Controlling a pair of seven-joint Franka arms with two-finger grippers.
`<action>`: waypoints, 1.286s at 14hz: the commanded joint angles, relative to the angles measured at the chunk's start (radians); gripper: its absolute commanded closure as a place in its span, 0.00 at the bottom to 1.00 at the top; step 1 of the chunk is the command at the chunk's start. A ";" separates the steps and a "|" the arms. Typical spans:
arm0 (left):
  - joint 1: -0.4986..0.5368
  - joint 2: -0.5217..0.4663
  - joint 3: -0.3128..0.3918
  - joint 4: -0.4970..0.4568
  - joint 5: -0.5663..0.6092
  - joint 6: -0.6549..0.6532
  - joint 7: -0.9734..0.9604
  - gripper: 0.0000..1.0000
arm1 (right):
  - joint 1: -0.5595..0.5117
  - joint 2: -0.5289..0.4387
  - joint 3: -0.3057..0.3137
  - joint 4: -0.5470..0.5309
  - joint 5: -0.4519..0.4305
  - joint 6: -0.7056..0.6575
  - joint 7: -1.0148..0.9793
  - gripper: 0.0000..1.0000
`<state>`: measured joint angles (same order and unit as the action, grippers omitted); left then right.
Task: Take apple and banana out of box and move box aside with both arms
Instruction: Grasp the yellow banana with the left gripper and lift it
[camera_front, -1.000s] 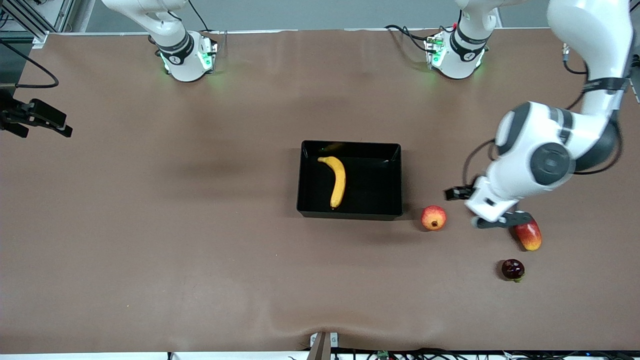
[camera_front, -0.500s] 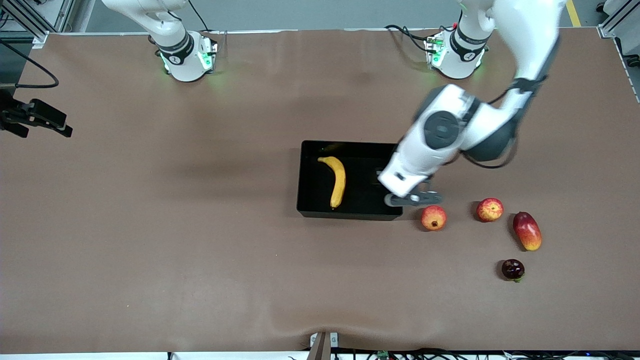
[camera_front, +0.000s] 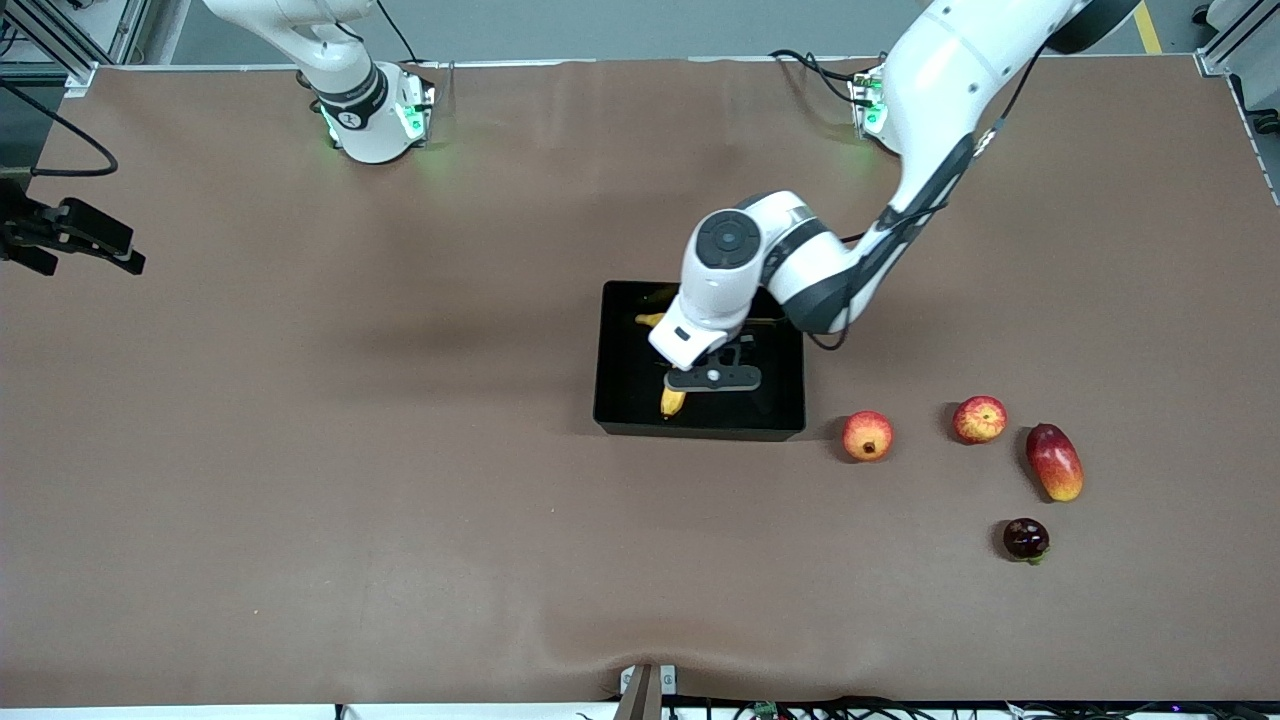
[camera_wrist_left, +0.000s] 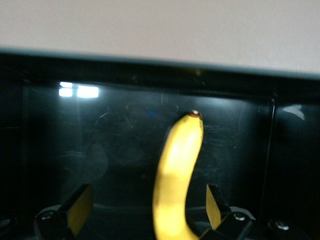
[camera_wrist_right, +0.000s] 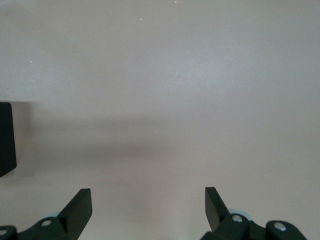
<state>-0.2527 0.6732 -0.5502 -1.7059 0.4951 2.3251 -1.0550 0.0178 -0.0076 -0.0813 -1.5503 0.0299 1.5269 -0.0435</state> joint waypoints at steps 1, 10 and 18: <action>-0.019 0.045 0.003 0.022 0.086 0.030 -0.088 0.00 | -0.010 -0.003 0.006 0.001 0.001 -0.004 -0.006 0.00; -0.050 0.109 0.004 0.022 0.097 0.082 -0.088 0.32 | -0.010 -0.003 0.006 0.001 0.001 -0.004 -0.006 0.00; -0.050 0.111 0.004 0.029 0.095 0.083 -0.089 0.96 | -0.010 -0.003 0.006 0.001 0.001 -0.004 -0.006 0.00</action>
<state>-0.2957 0.7718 -0.5481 -1.6979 0.5628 2.3959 -1.1199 0.0178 -0.0076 -0.0813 -1.5503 0.0299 1.5269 -0.0435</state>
